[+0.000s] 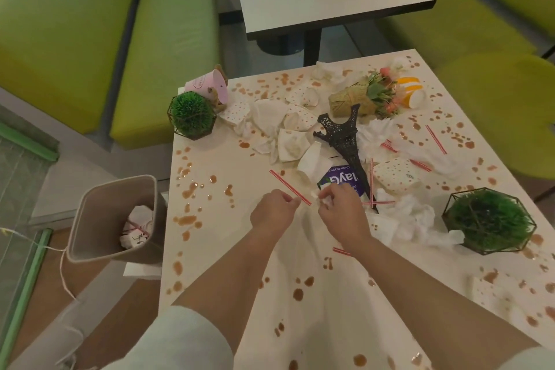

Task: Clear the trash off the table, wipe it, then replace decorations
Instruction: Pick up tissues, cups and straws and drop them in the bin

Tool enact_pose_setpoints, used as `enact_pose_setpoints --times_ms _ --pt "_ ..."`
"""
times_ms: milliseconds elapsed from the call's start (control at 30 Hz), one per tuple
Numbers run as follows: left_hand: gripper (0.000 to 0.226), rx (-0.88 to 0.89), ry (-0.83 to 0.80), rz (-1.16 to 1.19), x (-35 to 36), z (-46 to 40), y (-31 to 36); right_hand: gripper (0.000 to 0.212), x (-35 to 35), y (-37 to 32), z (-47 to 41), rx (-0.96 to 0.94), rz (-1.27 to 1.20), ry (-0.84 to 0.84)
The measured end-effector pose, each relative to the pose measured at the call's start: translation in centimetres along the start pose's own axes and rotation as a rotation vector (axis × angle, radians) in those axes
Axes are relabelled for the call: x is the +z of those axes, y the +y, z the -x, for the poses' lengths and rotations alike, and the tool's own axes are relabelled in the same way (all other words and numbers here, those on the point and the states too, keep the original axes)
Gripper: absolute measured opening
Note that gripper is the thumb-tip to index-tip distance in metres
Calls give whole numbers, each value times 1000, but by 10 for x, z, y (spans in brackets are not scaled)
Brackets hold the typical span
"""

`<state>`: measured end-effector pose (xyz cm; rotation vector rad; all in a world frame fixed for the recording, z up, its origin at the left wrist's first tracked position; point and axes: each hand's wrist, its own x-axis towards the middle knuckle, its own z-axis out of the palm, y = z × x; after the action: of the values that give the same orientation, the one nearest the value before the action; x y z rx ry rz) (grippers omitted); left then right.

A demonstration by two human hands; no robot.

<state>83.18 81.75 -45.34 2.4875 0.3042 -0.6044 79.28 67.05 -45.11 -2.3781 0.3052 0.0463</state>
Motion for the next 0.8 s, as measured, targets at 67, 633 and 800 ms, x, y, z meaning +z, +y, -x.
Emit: enact_pose_setpoints --times_ms 67,633,800 --pt "35 -40 5 -22 3 -4 9 14 -5 0 -6 25 -37 17" --pt "27 -287 56 129 -17 -22 6 18 -9 -11 -24 39 -173 39" --pt "31 -294 64 166 -19 -18 0 17 -5 -24 -25 27 -205 71"
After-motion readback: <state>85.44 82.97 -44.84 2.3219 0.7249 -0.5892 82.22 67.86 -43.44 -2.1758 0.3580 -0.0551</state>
